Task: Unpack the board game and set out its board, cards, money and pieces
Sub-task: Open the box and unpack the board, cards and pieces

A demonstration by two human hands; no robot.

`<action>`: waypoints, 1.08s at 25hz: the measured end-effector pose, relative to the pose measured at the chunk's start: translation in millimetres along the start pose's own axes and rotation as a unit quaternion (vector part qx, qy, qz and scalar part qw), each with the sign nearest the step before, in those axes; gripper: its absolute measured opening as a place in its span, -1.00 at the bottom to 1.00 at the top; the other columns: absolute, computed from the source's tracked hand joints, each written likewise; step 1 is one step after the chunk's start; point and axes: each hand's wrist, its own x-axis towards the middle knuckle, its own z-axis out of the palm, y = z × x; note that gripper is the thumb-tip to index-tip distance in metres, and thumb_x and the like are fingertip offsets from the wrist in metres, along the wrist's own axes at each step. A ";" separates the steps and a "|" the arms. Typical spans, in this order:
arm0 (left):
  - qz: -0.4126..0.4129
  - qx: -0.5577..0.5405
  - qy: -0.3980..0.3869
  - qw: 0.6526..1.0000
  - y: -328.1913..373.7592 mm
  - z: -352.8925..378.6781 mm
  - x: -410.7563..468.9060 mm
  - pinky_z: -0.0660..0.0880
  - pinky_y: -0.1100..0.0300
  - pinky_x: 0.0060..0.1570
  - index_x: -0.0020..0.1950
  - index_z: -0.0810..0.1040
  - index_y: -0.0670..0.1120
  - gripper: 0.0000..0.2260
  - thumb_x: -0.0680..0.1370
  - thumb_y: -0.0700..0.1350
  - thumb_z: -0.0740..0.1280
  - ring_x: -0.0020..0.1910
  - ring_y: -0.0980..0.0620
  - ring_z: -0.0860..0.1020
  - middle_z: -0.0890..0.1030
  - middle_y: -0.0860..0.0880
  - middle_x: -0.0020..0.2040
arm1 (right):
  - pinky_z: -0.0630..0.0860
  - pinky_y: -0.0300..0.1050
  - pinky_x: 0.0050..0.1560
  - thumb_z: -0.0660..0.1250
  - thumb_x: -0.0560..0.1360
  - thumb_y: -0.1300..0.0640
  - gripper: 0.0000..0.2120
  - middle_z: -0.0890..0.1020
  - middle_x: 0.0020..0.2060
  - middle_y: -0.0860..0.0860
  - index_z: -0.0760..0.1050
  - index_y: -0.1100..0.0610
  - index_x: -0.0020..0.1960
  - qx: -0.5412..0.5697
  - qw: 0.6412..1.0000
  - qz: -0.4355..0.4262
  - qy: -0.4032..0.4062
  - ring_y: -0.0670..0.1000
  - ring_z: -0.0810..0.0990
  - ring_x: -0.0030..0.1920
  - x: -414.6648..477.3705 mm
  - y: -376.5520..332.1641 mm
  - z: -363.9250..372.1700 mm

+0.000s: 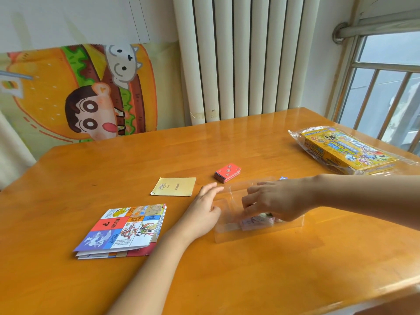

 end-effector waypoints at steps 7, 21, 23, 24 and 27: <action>-0.003 -0.015 -0.006 1.000 -3.7 -6.0 1.1 0.18 0.50 0.05 0.42 0.36 0.04 -0.53 0.54 -0.27 0.20 0.11 0.21 0.36 0.20 0.14 0.46 | 0.34 -0.19 0.01 0.22 0.46 0.34 -0.42 0.34 0.20 -0.04 0.43 -0.14 0.36 -0.013 0.999 -0.007 0.044 0.02 0.28 0.18 6.9 -1.5 0.6; -0.010 -0.019 -0.001 1.000 -2.3 -6.9 1.5 0.25 0.45 -0.04 0.33 0.46 0.05 -0.58 0.52 -0.28 0.21 -0.05 0.13 0.40 0.20 0.13 0.46 | 0.37 -0.06 0.25 0.25 0.47 0.34 -0.46 0.18 0.40 -0.01 0.40 -0.12 0.35 -0.063 0.998 -0.006 -0.017 0.06 0.13 0.39 9.8 -2.7 -14.4; -0.013 -0.023 -0.001 1.000 -0.8 -6.9 0.8 0.25 0.45 -0.05 0.33 0.46 0.05 -0.58 0.53 -0.28 0.21 -0.04 0.14 0.38 0.20 0.14 0.46 | 0.35 -0.07 0.25 0.26 0.49 0.31 -0.51 0.20 0.39 0.02 0.42 -0.08 0.34 -0.090 0.996 -0.016 -0.025 0.09 0.16 0.38 10.8 -5.4 -16.3; -0.015 -0.026 -0.002 1.000 -0.5 -7.1 0.7 0.25 0.45 -0.04 0.33 0.47 0.05 -0.58 0.53 -0.28 0.21 -0.03 0.15 0.38 0.20 0.14 0.46 | 0.33 -0.07 0.22 0.26 0.50 0.29 -0.54 0.24 0.37 0.03 0.43 -0.07 0.32 -0.100 0.995 -0.023 -0.022 0.10 0.19 0.36 11.2 -6.6 -17.0; -0.016 -0.026 -0.003 1.000 0.3 -7.5 0.5 0.25 0.43 0.02 0.33 0.47 0.05 -0.58 0.54 -0.29 0.20 0.04 0.17 0.37 0.20 0.14 0.47 | 0.34 -0.08 0.07 0.31 0.46 0.27 -0.63 0.41 0.23 0.01 0.50 -0.01 0.22 -0.118 0.991 -0.056 0.017 0.12 0.32 0.23 8.9 -7.4 -17.1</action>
